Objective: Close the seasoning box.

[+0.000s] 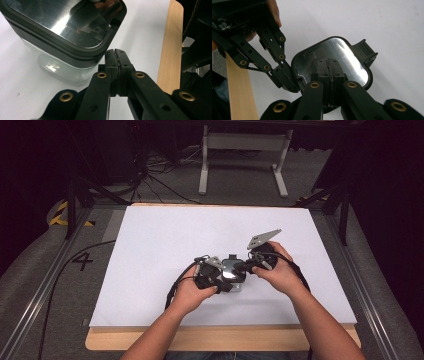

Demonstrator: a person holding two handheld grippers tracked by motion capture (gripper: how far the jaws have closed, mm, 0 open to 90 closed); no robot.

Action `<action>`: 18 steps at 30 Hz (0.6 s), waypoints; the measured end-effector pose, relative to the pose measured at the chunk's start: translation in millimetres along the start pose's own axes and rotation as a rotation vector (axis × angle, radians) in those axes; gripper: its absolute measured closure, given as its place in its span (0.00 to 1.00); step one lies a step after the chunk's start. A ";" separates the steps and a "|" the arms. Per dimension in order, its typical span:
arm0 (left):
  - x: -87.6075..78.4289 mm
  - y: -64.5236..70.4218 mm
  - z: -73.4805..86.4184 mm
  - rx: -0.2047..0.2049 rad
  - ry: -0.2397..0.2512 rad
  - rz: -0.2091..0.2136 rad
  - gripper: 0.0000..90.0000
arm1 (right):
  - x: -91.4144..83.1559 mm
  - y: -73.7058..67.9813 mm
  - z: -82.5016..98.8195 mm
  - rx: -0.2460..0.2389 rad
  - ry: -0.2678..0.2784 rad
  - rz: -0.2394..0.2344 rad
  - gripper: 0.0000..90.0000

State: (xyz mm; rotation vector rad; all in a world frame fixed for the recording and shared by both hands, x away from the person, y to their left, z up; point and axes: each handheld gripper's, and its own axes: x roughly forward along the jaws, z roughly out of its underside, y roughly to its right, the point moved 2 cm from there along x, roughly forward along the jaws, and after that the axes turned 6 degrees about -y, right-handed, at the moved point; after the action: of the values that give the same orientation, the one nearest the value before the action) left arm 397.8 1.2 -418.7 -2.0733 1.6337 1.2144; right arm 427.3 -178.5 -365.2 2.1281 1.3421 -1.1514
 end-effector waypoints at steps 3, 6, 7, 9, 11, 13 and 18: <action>-0.2 0.1 -0.1 -0.001 0.002 0.003 1.00 | -0.2 0.2 -0.1 0.001 0.000 -0.002 1.00; -3.1 0.6 0.0 0.000 -0.003 -0.003 0.99 | -0.5 -0.3 -0.7 -0.001 -0.005 0.000 1.00; -5.6 1.9 -0.4 0.005 0.002 -0.016 0.99 | -1.1 -0.5 -1.2 -0.005 -0.002 0.006 1.00; -13.5 5.5 -1.8 0.015 0.001 -0.039 0.99 | -5.6 -0.9 -3.0 -0.006 0.020 -0.001 1.00; -23.1 8.6 -3.0 0.032 0.009 -0.063 0.98 | -13.3 -1.4 -5.4 -0.006 0.041 0.005 1.00; -32.6 11.0 -3.0 0.043 0.015 -0.085 0.97 | -21.9 -0.3 -7.4 -0.008 0.062 0.014 0.97; -68.1 16.9 -1.5 0.062 0.025 -0.197 0.93 | -45.4 5.0 -5.6 0.018 0.113 0.031 0.92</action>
State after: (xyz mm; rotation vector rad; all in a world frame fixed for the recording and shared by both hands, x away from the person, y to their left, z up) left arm 381.3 41.6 -363.8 -2.1596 1.4179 1.0640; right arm 424.6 -202.9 -326.3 2.2488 1.3462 -1.0498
